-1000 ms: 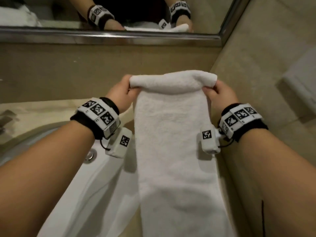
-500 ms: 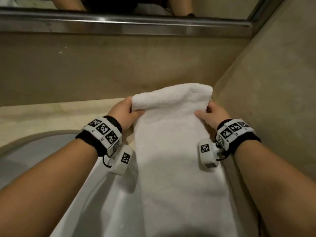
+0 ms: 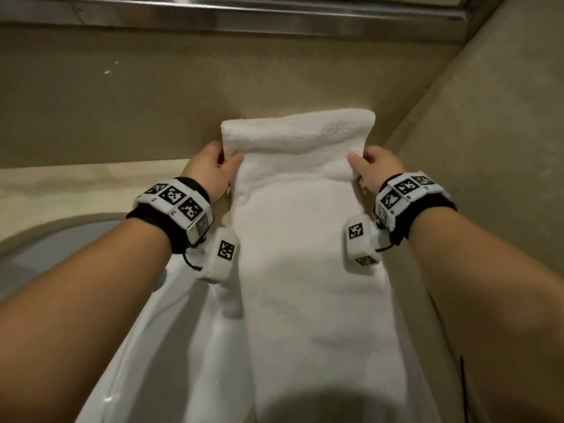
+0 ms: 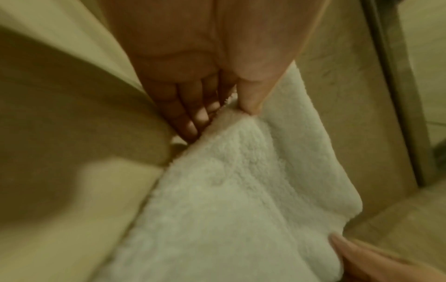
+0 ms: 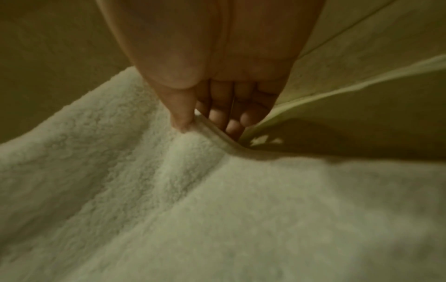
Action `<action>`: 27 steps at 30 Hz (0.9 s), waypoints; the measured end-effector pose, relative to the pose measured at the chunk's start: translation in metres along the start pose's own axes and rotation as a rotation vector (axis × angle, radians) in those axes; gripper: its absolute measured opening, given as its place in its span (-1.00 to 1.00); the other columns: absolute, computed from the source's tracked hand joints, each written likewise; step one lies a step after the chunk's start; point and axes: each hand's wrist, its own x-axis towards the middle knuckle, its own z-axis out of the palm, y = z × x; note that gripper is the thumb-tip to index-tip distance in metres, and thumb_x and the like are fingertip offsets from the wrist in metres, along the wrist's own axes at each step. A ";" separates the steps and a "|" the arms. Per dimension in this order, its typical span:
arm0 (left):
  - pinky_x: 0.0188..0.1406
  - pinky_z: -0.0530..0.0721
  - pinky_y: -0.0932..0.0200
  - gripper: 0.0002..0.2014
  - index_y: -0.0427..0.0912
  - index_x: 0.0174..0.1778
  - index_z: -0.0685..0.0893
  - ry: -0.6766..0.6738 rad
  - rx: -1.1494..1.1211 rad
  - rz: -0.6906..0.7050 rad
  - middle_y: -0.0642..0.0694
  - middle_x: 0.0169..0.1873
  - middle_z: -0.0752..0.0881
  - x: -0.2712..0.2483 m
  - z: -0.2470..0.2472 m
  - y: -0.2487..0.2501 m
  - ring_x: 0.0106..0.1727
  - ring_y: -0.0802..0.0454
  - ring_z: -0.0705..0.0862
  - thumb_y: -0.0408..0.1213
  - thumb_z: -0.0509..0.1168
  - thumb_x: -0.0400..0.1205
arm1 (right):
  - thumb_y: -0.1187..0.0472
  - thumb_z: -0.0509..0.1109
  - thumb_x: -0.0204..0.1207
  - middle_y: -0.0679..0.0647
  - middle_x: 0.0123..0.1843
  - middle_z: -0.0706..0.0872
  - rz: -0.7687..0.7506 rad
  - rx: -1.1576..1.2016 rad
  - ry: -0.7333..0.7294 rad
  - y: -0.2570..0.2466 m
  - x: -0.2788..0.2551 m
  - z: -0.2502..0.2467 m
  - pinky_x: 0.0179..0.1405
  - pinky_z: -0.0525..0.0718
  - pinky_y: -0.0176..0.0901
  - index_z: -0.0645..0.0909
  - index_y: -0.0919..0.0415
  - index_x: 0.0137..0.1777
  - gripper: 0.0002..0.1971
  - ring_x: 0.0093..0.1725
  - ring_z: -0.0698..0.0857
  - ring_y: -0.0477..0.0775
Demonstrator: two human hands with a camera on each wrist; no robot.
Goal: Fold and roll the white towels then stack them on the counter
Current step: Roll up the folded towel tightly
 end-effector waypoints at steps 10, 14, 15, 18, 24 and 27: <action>0.02 0.63 0.03 -0.59 -0.13 0.32 0.44 -0.002 -0.140 -0.044 -0.03 0.01 0.59 -0.041 -0.006 -0.011 0.04 -0.08 0.65 -0.14 0.30 0.57 | 0.01 0.22 0.57 0.09 0.06 0.71 -0.013 0.091 0.104 0.011 -0.053 -0.038 -0.13 0.45 -0.21 0.58 0.08 0.15 -0.74 -0.10 0.60 0.06; -0.09 0.53 0.14 -0.66 -0.22 0.27 0.50 -0.071 -0.085 0.054 -0.14 0.09 0.61 -0.109 -0.007 -0.012 0.04 -0.08 0.62 -0.25 0.31 0.59 | 0.03 0.25 0.56 0.04 0.09 0.70 -0.115 0.135 0.082 0.018 -0.113 -0.046 0.01 0.47 -0.20 0.59 0.08 0.15 -0.76 -0.01 0.59 0.00; -0.06 0.53 0.14 -0.70 -0.22 0.23 0.53 -0.114 -0.045 0.082 -0.14 0.09 0.62 -0.133 -0.007 -0.012 0.05 -0.07 0.62 -0.25 0.30 0.59 | 0.04 0.26 0.57 0.01 0.07 0.69 -0.153 0.137 0.069 0.022 -0.136 -0.046 0.00 0.46 -0.21 0.60 0.08 0.13 -0.77 -0.01 0.59 -0.02; 0.04 0.57 0.15 -0.77 -0.13 0.15 0.59 -0.211 0.125 0.200 -0.06 0.08 0.64 -0.205 -0.001 -0.017 0.04 0.06 0.60 -0.21 0.30 0.59 | 0.10 0.26 0.57 -0.03 0.01 0.68 -0.269 0.102 0.022 0.036 -0.203 -0.039 -0.02 0.44 -0.26 0.63 0.10 0.07 -0.83 -0.02 0.59 -0.04; 0.13 0.47 0.24 -0.73 -0.06 0.18 0.63 -0.501 0.475 0.421 -0.05 0.13 0.65 -0.340 0.036 -0.038 0.15 0.02 0.60 -0.17 0.30 0.57 | 0.19 0.28 0.56 0.06 0.04 0.72 -0.410 0.010 -0.105 0.096 -0.332 0.004 -0.04 0.45 -0.26 0.66 0.17 0.02 -0.84 -0.05 0.60 -0.05; 0.22 0.44 0.19 -0.70 0.00 0.17 0.66 -0.527 0.553 0.512 -0.01 0.17 0.62 -0.382 0.055 -0.055 0.21 -0.01 0.55 -0.16 0.37 0.50 | 0.19 0.29 0.54 0.07 0.04 0.71 -0.424 -0.057 -0.190 0.131 -0.380 0.032 -0.06 0.38 -0.31 0.67 0.16 0.02 -0.84 0.03 0.61 0.02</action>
